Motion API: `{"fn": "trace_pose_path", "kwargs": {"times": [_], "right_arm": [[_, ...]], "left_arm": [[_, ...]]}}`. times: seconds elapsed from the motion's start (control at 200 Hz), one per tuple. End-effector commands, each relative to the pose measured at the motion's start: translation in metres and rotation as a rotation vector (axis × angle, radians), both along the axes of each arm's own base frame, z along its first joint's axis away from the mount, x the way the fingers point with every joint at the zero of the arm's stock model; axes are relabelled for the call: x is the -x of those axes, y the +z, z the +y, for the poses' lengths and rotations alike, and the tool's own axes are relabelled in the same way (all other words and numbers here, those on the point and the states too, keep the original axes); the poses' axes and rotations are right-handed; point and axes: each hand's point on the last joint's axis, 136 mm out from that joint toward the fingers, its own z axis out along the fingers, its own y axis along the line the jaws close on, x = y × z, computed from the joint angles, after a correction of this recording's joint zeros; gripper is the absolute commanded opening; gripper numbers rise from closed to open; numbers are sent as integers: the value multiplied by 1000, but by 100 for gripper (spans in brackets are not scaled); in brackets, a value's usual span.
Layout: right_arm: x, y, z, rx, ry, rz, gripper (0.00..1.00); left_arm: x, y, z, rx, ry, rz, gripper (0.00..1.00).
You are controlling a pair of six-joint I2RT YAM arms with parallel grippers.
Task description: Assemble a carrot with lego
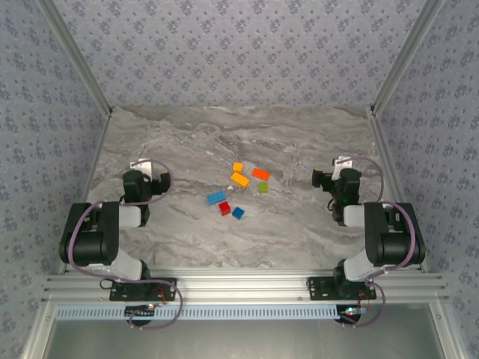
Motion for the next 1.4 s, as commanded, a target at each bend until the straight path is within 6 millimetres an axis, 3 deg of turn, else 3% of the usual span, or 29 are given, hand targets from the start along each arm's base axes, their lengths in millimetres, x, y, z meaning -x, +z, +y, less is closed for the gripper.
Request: {"fn": "trace_pose_path", "kwargs": {"times": [0.0, 0.14, 0.24, 0.325, 0.405, 0.465, 0.545, 0.625, 0.76, 0.854, 0.919, 1.039, 1.169, 1.269, 1.394], "right_arm": [[-3, 1, 1, 9, 20, -2, 100], [-3, 1, 1, 7, 20, -2, 100], [-4, 7, -3, 9, -4, 6, 100], [-7, 20, -17, 10, -98, 90, 97], [-6, 36, -31, -59, -213, 180, 96], [-5, 50, -26, -149, -221, 234, 95], [-5, 66, 7, -216, -88, 303, 95], [-2, 82, 46, -162, 52, 347, 97], [7, 103, 130, -51, 349, 394, 97], [10, 108, 184, -11, 542, 448, 96], [7, 94, 213, 41, 635, 519, 95], [-4, 62, 253, 147, 726, 630, 87], [-12, 39, 294, 204, 814, 671, 85], [-9, 27, 315, 228, 875, 700, 82], [-5, 12, 326, 260, 906, 717, 82]], "left_arm": [[-10, 14, 0, 15, -6, -47, 98], [-10, 16, 1, 13, 3, -56, 98], [-7, 42, 11, 3, 75, -29, 98], [5, 69, 34, 35, 256, 32, 98], [14, 89, 36, 63, 286, 44, 98], [23, 97, 36, 107, 312, 30, 98], [35, 97, 38, 171, 350, 28, 98], [43, 90, 36, 251, 342, 56, 98], [51, 76, 27, 360, 326, 95, 98], [66, 55, 49, 400, 535, 158, 98], [66, 46, 49, 383, 540, 184, 97], [64, 34, 45, 415, 519, 168, 87], [70, 20, 45, 451, 540, 154, 86], [68, 15, 43, 460, 540, 168, 86], [65, 5, 45, 468, 564, 199, 85]]}}
